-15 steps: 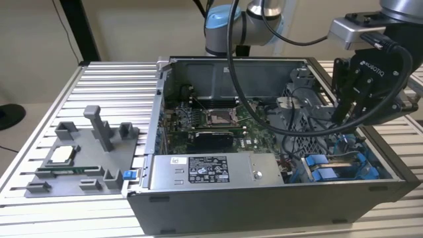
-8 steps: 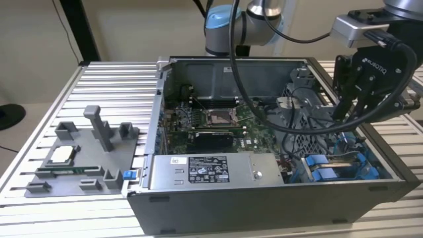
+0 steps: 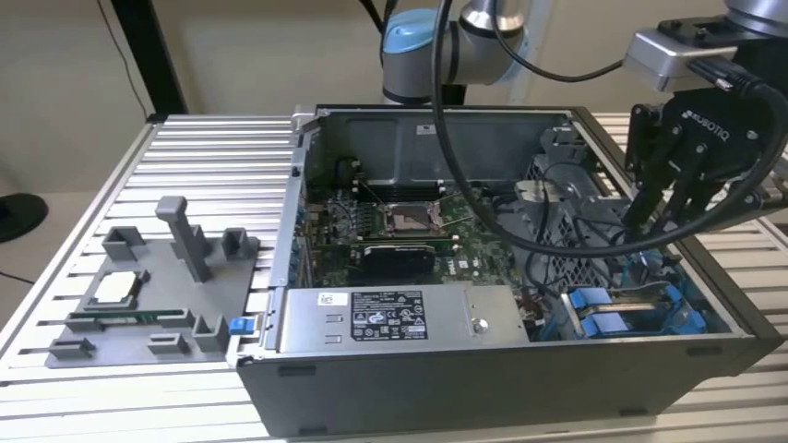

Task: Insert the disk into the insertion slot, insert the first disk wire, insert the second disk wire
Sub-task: 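Insert the first disk wire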

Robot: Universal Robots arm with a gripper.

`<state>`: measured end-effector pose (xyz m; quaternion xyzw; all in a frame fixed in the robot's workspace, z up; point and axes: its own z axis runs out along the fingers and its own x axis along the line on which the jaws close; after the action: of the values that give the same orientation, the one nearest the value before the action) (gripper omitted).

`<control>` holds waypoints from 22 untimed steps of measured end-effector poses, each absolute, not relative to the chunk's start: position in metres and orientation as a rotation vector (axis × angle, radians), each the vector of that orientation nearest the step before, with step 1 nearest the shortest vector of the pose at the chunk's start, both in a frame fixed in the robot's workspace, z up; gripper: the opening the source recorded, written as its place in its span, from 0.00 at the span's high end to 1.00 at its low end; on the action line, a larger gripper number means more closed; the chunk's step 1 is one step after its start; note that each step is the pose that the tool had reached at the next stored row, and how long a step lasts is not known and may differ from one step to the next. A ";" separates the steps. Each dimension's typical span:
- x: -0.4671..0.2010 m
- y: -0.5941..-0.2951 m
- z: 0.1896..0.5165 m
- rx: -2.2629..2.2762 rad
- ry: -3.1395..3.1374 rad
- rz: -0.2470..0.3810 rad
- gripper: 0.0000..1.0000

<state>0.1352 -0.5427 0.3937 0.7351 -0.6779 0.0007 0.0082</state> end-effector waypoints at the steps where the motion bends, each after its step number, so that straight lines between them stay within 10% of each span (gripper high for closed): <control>1: 0.135 -0.544 0.394 2.297 -2.120 0.002 0.00; 22: 0.128 -0.542 0.391 2.251 -2.175 -0.001 0.00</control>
<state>0.1278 -0.5416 0.3913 0.7192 -0.6948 -0.0003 0.0058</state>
